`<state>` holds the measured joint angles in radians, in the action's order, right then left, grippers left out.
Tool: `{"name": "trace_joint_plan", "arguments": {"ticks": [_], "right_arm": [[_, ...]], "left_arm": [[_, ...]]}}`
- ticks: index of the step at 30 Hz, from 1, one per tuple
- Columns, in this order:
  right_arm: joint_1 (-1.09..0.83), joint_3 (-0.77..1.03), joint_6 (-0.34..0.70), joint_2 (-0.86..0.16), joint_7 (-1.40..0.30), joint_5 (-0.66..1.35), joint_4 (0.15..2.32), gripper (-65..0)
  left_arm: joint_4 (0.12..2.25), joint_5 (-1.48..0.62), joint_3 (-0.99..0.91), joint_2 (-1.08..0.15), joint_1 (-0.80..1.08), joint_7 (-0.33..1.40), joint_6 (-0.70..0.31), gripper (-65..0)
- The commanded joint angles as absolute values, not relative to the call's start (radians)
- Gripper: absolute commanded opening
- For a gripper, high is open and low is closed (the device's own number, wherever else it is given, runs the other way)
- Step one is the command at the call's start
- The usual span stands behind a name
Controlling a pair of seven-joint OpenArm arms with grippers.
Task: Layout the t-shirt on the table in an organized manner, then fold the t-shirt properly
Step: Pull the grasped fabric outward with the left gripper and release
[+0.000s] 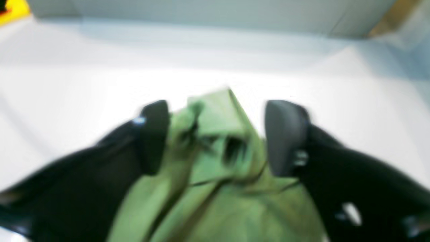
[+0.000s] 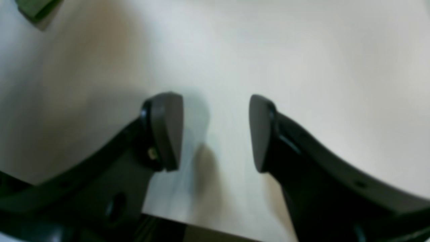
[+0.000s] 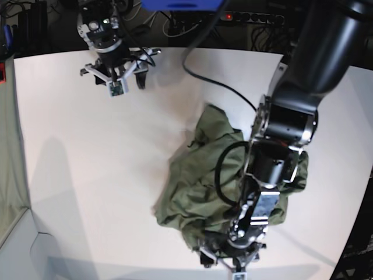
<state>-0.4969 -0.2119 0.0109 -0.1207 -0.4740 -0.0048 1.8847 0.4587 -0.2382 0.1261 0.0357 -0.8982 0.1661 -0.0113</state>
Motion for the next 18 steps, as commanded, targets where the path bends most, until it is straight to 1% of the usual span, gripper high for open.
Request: {"name": "trace_joint_plan", "arguments": {"ticks": [1, 3, 7, 9, 14, 18], "right_arm": [[-0.495, -0.213, 0.013, -0.12, -0.449, -0.004, 1.905, -32.5], [-0.486, -0.225, 0.013, -0.12, -0.449, -0.002, 1.905, -32.5], [-0.46, -0.272, 0.013, -0.12, -0.453, -0.002, 1.91, -32.4], [-0.438, -0.306, 0.013, -0.12, -0.456, -0.002, 1.911, -32.4], [-0.363, -0.415, 0.013, -0.12, -0.456, -0.002, 1.911, -32.4], [-0.302, -0.478, 0.013, -0.12, -0.456, -0.002, 1.9, -32.4]], "left_arm": [[0.507, -0.242, 0.122, 0.007, -0.92, 0.143, -0.007, -15.6], [0.587, -0.242, 0.122, -0.021, -0.862, 0.143, -0.004, -13.1], [0.822, -0.248, 0.117, -0.116, -0.697, 0.163, -0.002, -13.3], [0.932, -0.278, 0.085, -0.157, -0.618, 0.185, -0.002, -13.3], [1.211, -0.354, -0.079, -0.252, -0.406, 0.266, -0.002, -13.3], [1.337, -0.361, -0.251, -0.305, -0.228, 0.288, -0.01, -13.4]]}}
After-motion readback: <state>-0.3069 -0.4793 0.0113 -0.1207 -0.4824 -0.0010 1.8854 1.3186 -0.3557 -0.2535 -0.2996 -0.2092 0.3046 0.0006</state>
